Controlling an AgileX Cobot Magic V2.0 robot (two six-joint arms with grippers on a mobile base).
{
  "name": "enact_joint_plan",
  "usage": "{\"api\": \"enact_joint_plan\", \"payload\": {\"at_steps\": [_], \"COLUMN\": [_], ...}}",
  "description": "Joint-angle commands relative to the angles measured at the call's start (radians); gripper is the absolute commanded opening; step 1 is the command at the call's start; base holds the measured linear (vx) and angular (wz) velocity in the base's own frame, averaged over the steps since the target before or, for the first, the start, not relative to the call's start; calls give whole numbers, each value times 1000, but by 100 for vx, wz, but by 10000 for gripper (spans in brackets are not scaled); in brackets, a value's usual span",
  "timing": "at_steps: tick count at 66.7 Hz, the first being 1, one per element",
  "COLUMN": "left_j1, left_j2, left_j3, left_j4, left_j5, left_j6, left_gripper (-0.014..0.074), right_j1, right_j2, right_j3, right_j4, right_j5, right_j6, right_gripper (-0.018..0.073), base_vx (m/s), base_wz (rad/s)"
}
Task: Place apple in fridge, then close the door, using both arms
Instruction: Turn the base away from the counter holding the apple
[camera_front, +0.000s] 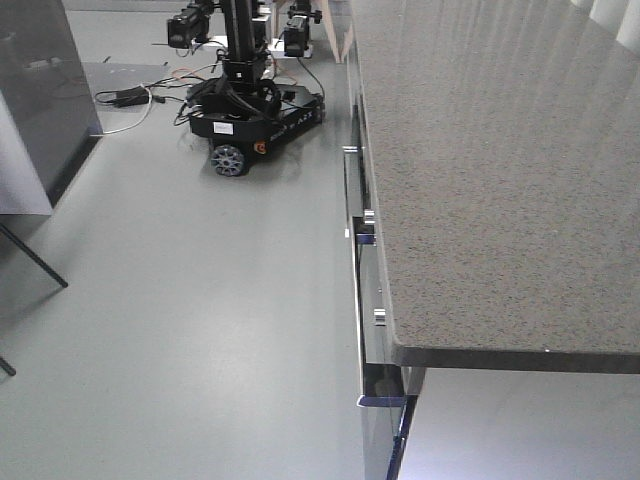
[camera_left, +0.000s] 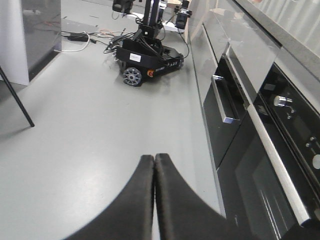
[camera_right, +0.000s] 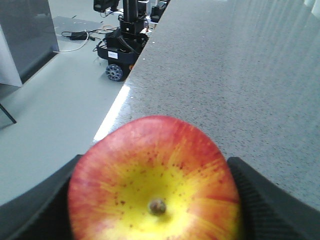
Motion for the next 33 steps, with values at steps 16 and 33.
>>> {"api": "enact_joint_plan", "payload": {"at_steps": [16, 33], "left_j1": [-2, -2], "left_j2": [-16, -16], "left_j3": [18, 18], "left_j4": [0, 0], "left_j5": [-77, -77], "left_j6": [0, 0], "left_gripper": [-6, -6], "right_j1": [2, 2], "right_j2": [7, 7], "right_j3": [-23, -23], "right_j4": [10, 10], "right_j5": [-86, -87], "right_j6": [2, 2], "right_gripper": [173, 173], "base_vx": [-1, 0], "base_wz": [23, 31]}}
